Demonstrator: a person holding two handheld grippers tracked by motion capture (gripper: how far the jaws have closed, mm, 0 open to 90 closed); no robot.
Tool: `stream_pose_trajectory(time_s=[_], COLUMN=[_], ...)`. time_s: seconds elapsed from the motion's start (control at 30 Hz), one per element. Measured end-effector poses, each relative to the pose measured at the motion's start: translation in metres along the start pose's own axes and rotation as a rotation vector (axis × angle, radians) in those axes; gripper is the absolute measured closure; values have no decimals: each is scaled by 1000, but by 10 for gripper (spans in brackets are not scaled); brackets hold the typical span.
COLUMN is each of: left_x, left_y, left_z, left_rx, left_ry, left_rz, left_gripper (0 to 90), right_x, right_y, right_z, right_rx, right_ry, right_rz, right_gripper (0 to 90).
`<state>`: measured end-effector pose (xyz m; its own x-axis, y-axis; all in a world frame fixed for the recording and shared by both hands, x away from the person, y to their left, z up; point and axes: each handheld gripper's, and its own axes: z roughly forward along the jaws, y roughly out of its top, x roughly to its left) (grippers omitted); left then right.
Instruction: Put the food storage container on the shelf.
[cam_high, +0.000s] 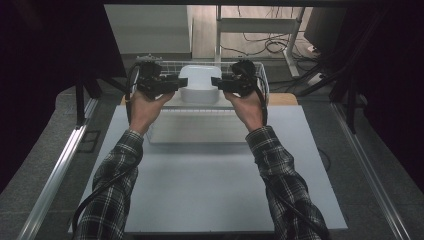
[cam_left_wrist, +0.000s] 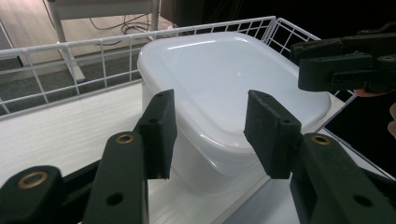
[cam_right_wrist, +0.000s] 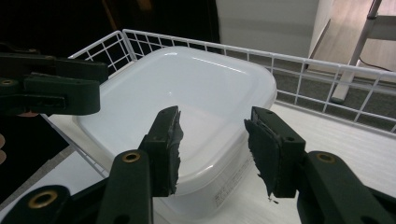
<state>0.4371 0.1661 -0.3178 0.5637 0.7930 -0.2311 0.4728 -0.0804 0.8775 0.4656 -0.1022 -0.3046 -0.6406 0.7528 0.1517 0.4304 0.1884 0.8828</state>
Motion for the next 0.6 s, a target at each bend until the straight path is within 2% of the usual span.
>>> stream_pose_trajectory(time_s=[0.17,0.3,0.4,0.5,0.6], left_x=[-6,-6,-7,-8,-10], left_y=[-2,-1,-1,1,0], left_z=[0,-1,-3,-8,-12], left_rx=[-2,3,-21,-48,-55], left_ry=[0,4,4,-12,-42], left_rz=[7,11,14,10,19], left_gripper=[529,524,452,360,272], right_x=[0,-2,-1,-1,0], right_y=[1,1,1,0,-2], right_z=[-1,-1,-2,-5,-9], right_rx=[4,3,3,-25,-37], right_ry=[-18,-16,-27,-11,19], right_rz=[-12,-3,-10,-9,-30], right_gripper=[523,520,500,411,256])
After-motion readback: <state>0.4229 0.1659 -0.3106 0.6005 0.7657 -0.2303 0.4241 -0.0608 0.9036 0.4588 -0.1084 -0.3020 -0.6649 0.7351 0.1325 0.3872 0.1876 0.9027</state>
